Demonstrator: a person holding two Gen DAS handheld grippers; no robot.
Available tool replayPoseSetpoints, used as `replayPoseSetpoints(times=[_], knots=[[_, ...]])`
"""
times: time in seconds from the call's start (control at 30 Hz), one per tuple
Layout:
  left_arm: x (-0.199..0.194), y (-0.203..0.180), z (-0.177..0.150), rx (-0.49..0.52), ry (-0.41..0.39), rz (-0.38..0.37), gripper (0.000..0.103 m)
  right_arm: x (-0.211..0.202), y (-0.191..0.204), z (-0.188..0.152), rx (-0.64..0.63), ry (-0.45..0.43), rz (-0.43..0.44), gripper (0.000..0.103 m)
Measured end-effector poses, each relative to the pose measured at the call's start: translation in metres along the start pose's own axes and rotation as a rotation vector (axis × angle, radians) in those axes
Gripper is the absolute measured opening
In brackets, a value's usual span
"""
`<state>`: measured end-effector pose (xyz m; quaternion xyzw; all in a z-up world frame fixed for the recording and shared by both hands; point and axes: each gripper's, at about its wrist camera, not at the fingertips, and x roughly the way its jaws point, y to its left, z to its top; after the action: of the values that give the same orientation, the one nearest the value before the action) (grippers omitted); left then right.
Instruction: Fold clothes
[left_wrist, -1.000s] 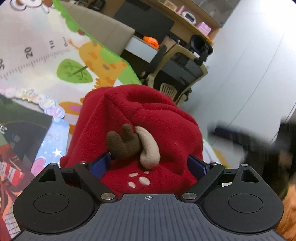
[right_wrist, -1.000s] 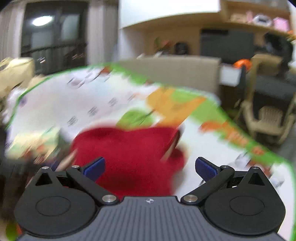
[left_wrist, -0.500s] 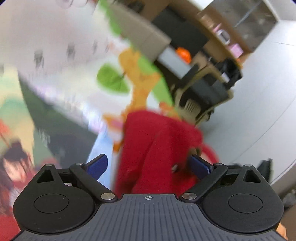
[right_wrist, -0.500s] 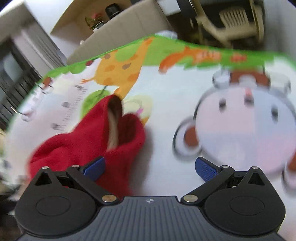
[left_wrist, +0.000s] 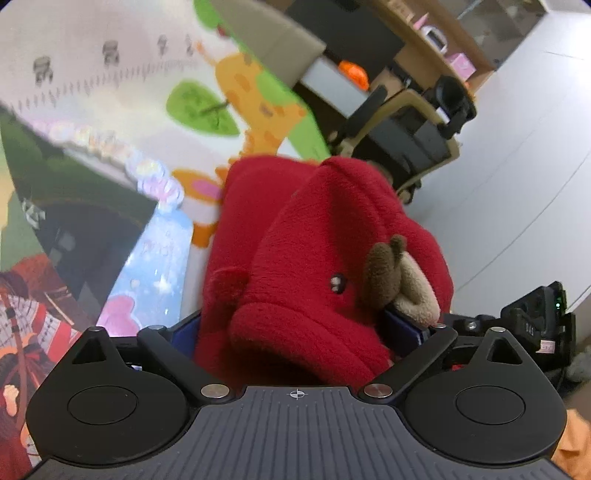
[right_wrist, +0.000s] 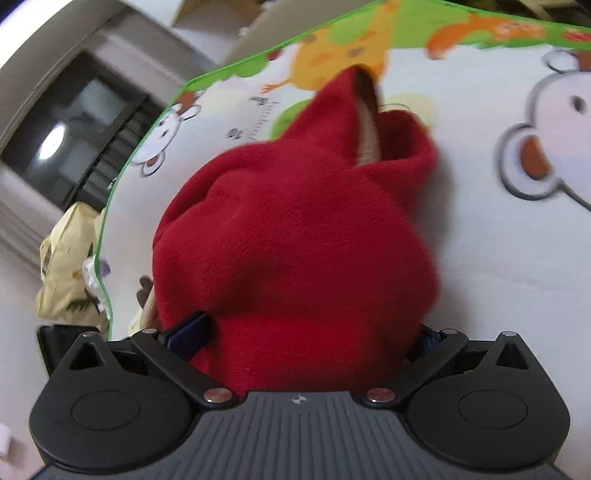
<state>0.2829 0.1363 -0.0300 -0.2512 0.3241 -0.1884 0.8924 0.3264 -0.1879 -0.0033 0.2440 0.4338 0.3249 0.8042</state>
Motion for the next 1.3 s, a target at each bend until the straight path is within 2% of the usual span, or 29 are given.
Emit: replayPoseSetpoints(times=[0.03,0.13,0.3,0.4,0.47,0.57,0.7,0.83,0.93,1.0,1.07,1.17,1.23,1.3], knots=[[-0.003,-0.006,-0.002,0.033,-0.022,0.019,0.091,0.003,0.005,-0.002,-0.037,-0.014,-0.003,0.103],[-0.012,-0.02,-0.003,0.124,-0.066,0.056,0.088,0.01,0.012,-0.003,-0.055,-0.064,0.028,0.103],[-0.035,-0.01,0.013,0.116,-0.13,0.069,0.088,0.038,0.045,0.009,-0.122,-0.131,0.086,0.103],[-0.054,0.0,0.022,0.144,-0.204,0.129,0.088,0.067,0.068,0.024,-0.225,-0.139,0.131,0.103],[-0.061,0.012,0.024,0.139,-0.213,0.163,0.089,0.087,0.076,0.031,-0.26,-0.115,0.154,0.103],[-0.063,0.029,0.019,0.1,-0.168,0.194,0.089,0.112,0.077,0.032,-0.234,-0.056,0.085,0.103],[-0.073,0.032,0.01,0.104,-0.173,0.186,0.093,0.108,0.076,0.025,-0.24,-0.056,0.017,0.103],[-0.091,0.022,-0.003,0.157,-0.174,0.201,0.094,0.081,0.099,0.005,-0.419,-0.1,-0.102,0.103],[-0.104,0.019,-0.027,0.22,-0.161,0.226,0.095,0.054,0.114,-0.027,-0.596,-0.113,-0.133,0.103],[-0.102,0.017,-0.039,0.248,-0.136,0.258,0.096,0.055,0.117,-0.049,-0.671,-0.068,-0.196,0.103],[-0.098,0.019,-0.048,0.233,-0.124,0.264,0.097,0.057,0.113,-0.064,-0.686,-0.067,-0.246,0.103],[-0.096,0.022,-0.056,0.215,-0.135,0.283,0.101,0.057,0.112,-0.063,-0.622,-0.061,-0.271,0.103],[-0.099,0.022,-0.059,0.2,-0.143,0.289,0.101,0.051,0.116,-0.07,-0.625,-0.102,-0.294,0.103],[-0.103,0.022,-0.063,0.197,-0.158,0.289,0.101,0.038,0.117,-0.08,-0.627,-0.147,-0.274,0.103]])
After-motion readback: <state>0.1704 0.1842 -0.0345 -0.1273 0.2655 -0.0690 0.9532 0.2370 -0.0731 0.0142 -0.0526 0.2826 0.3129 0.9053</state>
